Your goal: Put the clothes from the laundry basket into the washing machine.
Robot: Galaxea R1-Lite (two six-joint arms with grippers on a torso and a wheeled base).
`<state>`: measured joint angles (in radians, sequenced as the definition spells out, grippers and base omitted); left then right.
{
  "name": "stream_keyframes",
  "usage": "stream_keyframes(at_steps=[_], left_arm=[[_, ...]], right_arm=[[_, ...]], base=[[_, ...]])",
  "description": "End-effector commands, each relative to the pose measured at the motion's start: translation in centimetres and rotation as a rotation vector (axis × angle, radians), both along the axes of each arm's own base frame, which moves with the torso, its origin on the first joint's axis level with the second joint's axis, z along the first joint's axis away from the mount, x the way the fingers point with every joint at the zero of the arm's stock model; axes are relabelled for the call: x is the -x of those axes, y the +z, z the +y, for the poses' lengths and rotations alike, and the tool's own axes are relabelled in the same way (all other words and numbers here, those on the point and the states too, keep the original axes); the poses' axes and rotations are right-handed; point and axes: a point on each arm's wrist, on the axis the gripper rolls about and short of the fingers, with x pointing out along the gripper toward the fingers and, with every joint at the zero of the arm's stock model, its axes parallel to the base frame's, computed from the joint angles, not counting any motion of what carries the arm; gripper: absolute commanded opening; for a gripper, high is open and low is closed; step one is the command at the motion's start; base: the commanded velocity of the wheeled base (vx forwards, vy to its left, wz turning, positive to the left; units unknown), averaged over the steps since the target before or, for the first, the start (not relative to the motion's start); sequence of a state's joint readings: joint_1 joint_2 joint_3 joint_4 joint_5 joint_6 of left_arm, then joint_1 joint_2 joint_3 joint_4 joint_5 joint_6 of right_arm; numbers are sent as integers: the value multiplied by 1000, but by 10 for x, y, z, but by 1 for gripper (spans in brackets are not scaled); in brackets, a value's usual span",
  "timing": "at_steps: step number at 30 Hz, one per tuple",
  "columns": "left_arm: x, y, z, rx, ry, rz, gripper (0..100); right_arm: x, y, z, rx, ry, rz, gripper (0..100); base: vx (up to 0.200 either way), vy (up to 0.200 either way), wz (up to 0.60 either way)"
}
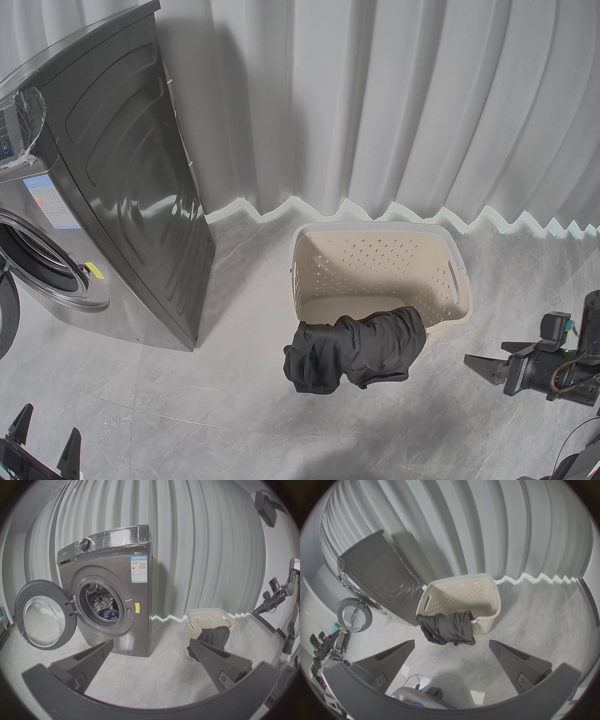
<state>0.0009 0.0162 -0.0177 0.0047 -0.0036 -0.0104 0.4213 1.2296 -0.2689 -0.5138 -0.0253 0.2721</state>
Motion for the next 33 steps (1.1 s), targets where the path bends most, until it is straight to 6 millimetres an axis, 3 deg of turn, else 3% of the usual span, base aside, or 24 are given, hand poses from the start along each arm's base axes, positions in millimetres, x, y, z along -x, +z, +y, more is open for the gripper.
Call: stream_keyframes(at_steps=[1,15,27,33], left_arm=[[0,-4,0,0,1,-2,100],[0,-4,0,6,3,-2,100],[0,-4,0,11,1,-2,100],[0,-4,0,11,1,-2,100]], right_arm=[[-21,-29,26,78,24,129,100],[-57,-65,43,138,-42,156,100],[-99,-113,63,173,-76,158,100],[-120,-127,74,164,-81,142,100]], base=[[0,0,0],[0,0,0],[0,0,0],[0,0,0]])
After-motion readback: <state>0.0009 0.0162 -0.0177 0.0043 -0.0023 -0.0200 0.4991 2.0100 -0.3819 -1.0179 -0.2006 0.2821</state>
